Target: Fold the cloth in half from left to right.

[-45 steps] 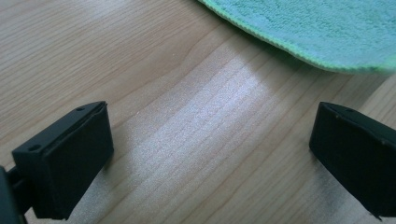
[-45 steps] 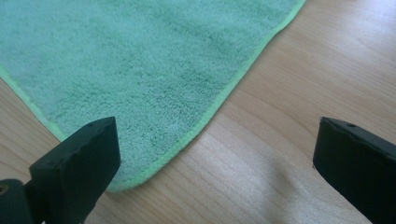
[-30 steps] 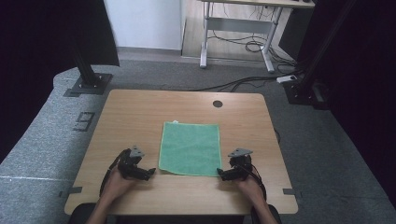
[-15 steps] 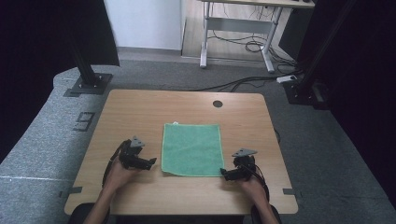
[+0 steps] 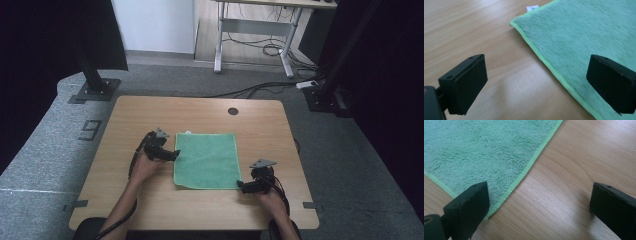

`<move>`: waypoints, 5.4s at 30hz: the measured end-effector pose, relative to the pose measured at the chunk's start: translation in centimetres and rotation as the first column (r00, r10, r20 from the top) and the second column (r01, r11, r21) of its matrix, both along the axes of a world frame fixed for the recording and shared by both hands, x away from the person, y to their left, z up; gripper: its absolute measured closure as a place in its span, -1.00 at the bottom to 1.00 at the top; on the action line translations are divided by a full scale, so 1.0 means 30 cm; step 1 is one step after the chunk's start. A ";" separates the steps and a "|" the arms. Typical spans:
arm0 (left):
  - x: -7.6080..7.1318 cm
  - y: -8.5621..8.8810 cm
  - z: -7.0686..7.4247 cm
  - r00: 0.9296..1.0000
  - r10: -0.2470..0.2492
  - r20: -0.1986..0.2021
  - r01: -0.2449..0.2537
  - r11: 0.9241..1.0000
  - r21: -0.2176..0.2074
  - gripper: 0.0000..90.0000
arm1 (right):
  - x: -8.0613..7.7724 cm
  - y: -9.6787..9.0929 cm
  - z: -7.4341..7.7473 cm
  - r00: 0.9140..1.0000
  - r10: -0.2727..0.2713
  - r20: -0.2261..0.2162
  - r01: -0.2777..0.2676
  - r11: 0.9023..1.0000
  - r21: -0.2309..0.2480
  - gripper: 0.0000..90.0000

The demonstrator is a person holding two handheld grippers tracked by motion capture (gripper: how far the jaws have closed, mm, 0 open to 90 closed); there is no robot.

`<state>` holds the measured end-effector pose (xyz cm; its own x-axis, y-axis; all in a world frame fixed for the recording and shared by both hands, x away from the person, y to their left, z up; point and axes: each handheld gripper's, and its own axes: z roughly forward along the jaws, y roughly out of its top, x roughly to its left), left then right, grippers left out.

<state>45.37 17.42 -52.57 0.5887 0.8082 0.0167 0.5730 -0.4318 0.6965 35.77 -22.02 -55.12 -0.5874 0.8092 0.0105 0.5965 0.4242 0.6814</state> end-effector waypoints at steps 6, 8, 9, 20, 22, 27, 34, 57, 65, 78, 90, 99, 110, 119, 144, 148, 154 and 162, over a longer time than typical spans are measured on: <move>0.067 -0.013 -0.045 0.999 0.040 -0.019 -0.040 0.999 -0.003 -0.93 | 0.000 -0.005 0.000 1.000 0.006 0.000 -0.006 1.000 -0.002 -0.94; 0.082 -0.013 -0.055 0.998 0.057 -0.019 -0.057 0.998 -0.016 -0.93 | 0.000 -0.006 0.000 1.000 0.006 -0.003 -0.006 1.000 -0.001 -0.94; 0.088 -0.014 -0.058 0.998 0.061 -0.024 -0.061 0.998 -0.017 -0.93 | 0.001 -0.007 0.000 1.000 0.007 -0.003 -0.007 1.000 -0.001 -0.94; 0.056 -0.015 -0.065 0.998 0.064 -0.023 -0.063 0.997 0.051 -0.94 | 0.002 -0.012 0.007 1.000 0.006 0.013 -0.005 0.999 -0.034 -0.94; 0.040 -0.007 -0.065 0.998 0.064 -0.027 -0.063 0.997 0.050 -0.94 | 0.003 -0.015 0.008 1.000 0.003 0.016 -0.002 0.999 -0.038 -0.94; -0.005 0.017 -0.063 0.997 0.066 -0.034 -0.064 0.996 0.056 -0.94 | 0.007 -0.016 0.010 1.000 -0.005 0.024 0.006 0.999 -0.048 -0.93; -0.062 0.048 -0.063 0.996 0.075 -0.039 -0.073 0.996 0.053 -0.95 | 0.016 -0.011 0.008 1.000 -0.007 0.029 0.008 0.999 -0.045 -0.93; -0.221 0.148 -0.076 0.995 0.088 -0.049 -0.088 0.996 0.004 -0.96 | 0.034 0.037 0.004 1.000 0.010 0.028 -0.009 1.000 -0.028 -0.93; -0.216 0.150 -0.067 0.995 0.083 -0.054 -0.083 0.997 0.002 -0.97 | 0.036 0.030 -0.006 1.000 -0.002 0.016 0.002 1.000 0.013 -0.94; -0.141 0.205 -0.039 0.985 0.175 -0.002 -0.175 0.984 -0.011 -0.87 | 0.035 0.023 -0.017 0.999 -0.007 0.035 0.006 1.000 0.030 -1.00; -0.094 0.212 -0.069 0.979 0.202 -0.009 -0.202 0.979 0.017 -0.82 | 0.035 0.022 -0.018 0.999 -0.005 0.038 0.004 1.000 0.030 -1.00; -0.089 0.221 -0.072 0.977 0.212 -0.038 -0.212 0.977 -0.006 -0.84 | 0.035 0.026 -0.010 0.999 0.009 0.032 -0.010 1.000 0.023 -0.94; -0.091 0.221 -0.072 0.976 0.215 -0.038 -0.215 0.977 -0.007 -0.84 | 0.012 0.081 0.039 0.995 0.092 0.030 -0.093 0.995 0.034 -0.90; -0.092 0.221 -0.072 0.976 0.213 -0.037 -0.214 0.977 -0.007 -0.83 | -0.018 0.210 0.066 0.971 0.240 0.000 -0.240 0.969 0.057 -0.78; -0.092 0.221 -0.073 0.977 0.212 -0.035 -0.212 0.977 -0.006 -0.83 | -0.148 0.560 0.074 0.831 0.551 -0.073 -0.538 0.830 0.148 -0.24; -0.093 0.220 -0.072 0.978 0.206 -0.031 -0.207 0.978 -0.009 -0.81 | -0.172 0.612 0.070 0.796 0.600 -0.086 -0.586 0.798 0.139 -0.10; -0.094 0.220 -0.072 0.978 0.206 -0.031 -0.206 0.978 -0.008 -0.80 | -0.199 0.674 0.071 0.768 0.636 -0.076 -0.631 0.771 0.088 0.14; -0.096 0.221 -0.071 0.979 0.202 -0.030 -0.202 0.979 -0.009 -0.75 | -0.221 0.714 0.061 0.764 0.642 -0.072 -0.644 0.765 -0.007 0.58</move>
